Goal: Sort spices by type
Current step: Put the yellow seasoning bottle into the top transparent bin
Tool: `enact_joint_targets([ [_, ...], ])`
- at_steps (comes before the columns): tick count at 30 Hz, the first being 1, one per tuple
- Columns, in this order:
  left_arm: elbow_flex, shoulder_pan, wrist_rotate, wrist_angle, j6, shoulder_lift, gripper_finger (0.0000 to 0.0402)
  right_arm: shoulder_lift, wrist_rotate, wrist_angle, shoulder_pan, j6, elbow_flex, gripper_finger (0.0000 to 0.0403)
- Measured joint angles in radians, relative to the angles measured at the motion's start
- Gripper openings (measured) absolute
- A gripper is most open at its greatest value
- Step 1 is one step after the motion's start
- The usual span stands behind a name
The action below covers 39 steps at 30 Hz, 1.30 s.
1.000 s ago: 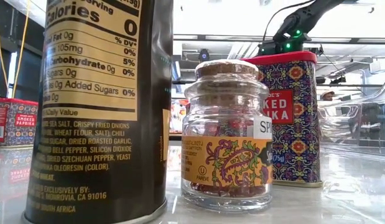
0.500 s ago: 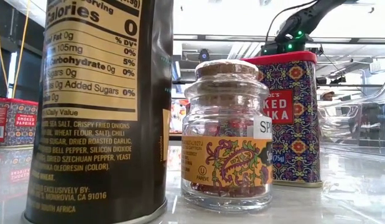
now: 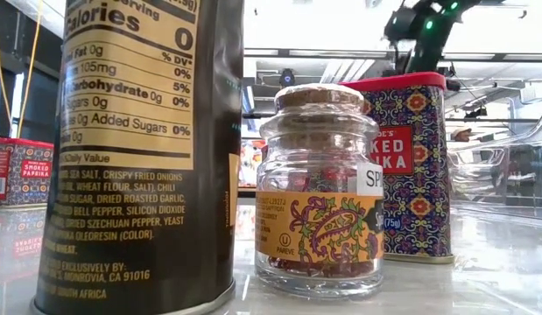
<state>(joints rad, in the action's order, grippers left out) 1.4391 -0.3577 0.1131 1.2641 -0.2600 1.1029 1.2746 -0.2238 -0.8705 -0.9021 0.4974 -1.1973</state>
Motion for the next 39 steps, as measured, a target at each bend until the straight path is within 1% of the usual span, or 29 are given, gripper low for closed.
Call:
enact_joint_targets([
  [2, 0.000, 0.030, -0.004, -0.022, 0.001, -0.005, 0.0341, -0.044, 0.025, 0.048, 0.028, -0.007, 0.000, 0.0328],
  [5, 0.000, 0.092, -0.007, -0.070, 0.001, -0.015, 0.0341, -0.089, 0.126, 0.163, 0.084, -0.013, 0.000, 0.0328],
  [9, -0.028, 0.203, -0.008, -0.177, 0.001, -0.040, 0.0341, -0.098, 0.183, 0.311, 0.207, 0.050, 0.000, 0.0328],
  [13, -0.153, 0.319, -0.008, -0.318, -0.025, -0.098, 0.0341, -0.052, 0.304, 0.431, 0.362, 0.092, 0.000, 0.0328],
  [15, -0.232, 0.361, -0.008, -0.378, -0.064, -0.130, 0.0341, -0.013, 0.385, 0.486, 0.447, 0.112, 0.000, 0.0328],
  [17, -0.305, 0.390, -0.008, -0.428, -0.114, -0.161, 0.0341, 0.025, 0.433, 0.537, 0.545, 0.137, 0.000, 0.0321],
  [19, -0.367, 0.407, -0.007, -0.466, -0.157, -0.187, 0.0341, 0.063, 0.442, 0.573, 0.645, 0.158, 0.000, 0.0299],
  [21, -0.411, 0.414, -0.007, -0.479, -0.181, -0.208, 0.0341, 0.100, 0.443, 0.592, 0.743, 0.178, 0.000, 0.0257],
  [23, -0.437, 0.413, -0.004, -0.485, -0.184, -0.225, 0.0341, 0.135, 0.443, 0.587, 0.833, 0.185, -0.012, 0.0193],
  [26, -0.449, 0.405, 0.021, -0.503, -0.150, -0.245, 0.0341, 0.183, 0.437, 0.569, 0.950, 0.185, -0.073, 0.0064],
  [27, -0.449, 0.399, 0.031, -0.521, -0.129, -0.250, 0.0341, 0.199, 0.423, 0.568, 0.982, 0.179, -0.103, 0.0033],
  [28, -0.449, 0.392, 0.041, -0.537, -0.104, -0.256, 0.0341, 0.216, 0.397, 0.568, 1.013, 0.167, -0.136, 0.0019],
  [30, -0.449, 0.377, 0.062, -0.574, -0.050, -0.261, 0.0341, 0.255, 0.350, 0.565, 1.068, 0.132, -0.207, 0.0021],
  [32, -0.449, 0.360, 0.076, -0.605, 0.002, -0.264, 0.0341, 0.307, 0.348, 0.557, 1.110, 0.075, -0.287, 0.0015],
  [33, -0.449, 0.352, 0.077, -0.614, 0.027, -0.265, 0.0341, 0.335, 0.359, 0.539, 1.129, 0.028, -0.327, 0.0008],
  [35, -0.449, 0.339, 0.077, -0.626, 0.068, -0.265, 0.0341, 0.398, 0.420, 0.466, 1.167, -0.098, -0.405, 0.0003],
  [39, -0.449, 0.316, 0.077, -0.622, 0.082, -0.264, 0.0341, 0.527, 0.483, 0.221, 1.221, -0.189, -0.571, 0.0004],
])
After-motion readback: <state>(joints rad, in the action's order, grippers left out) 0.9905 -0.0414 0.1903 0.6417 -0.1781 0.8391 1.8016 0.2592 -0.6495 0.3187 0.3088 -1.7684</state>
